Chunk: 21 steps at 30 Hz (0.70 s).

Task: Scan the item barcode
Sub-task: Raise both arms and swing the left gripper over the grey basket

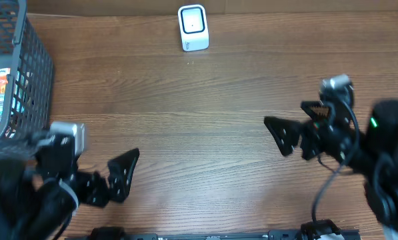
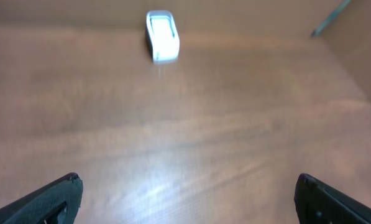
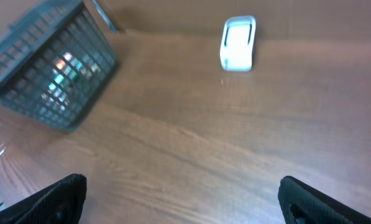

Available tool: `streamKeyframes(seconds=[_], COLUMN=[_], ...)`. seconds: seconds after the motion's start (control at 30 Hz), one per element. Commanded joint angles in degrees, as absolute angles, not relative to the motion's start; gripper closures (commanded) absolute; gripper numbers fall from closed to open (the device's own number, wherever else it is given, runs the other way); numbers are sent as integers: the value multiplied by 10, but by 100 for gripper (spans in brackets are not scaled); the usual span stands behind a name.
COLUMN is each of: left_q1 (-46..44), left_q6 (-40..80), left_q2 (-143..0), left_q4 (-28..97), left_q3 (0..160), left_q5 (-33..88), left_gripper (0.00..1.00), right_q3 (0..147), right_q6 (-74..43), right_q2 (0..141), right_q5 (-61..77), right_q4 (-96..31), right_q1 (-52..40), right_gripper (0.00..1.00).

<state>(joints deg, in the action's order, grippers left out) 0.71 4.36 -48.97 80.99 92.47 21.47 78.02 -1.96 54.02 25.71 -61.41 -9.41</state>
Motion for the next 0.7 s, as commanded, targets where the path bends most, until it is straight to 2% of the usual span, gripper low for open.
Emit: streamKeyframes(seconds=[0.0,0.23,0.27,0.3,0.37,0.67], left_q1=[3,3,3,3,3,3], left_q6=[28,27,27,27,27,28], left_q2=[-543,-623,-632,-646,-664,-714], left_q4=[837,874,879,885,892,899], left_q3=[939,939,939,939,939,939], left_q5=[225,225,225,225,225,225], left_gripper=[0,0,4,42,96,96], right_q3=[794,794,794,794,794,794], right_q6=[-22,-22,-22,-22,-22,-22], right_q2=[596,688,700,715,732,783], right_q5=[271,271,272,274,285,336], right_q4=[-623,-624,-626,-630,-639,-663], right_q1=[-93,-93,-93,-93,-93,-93], right_gripper=[0,0,0,0,0,0])
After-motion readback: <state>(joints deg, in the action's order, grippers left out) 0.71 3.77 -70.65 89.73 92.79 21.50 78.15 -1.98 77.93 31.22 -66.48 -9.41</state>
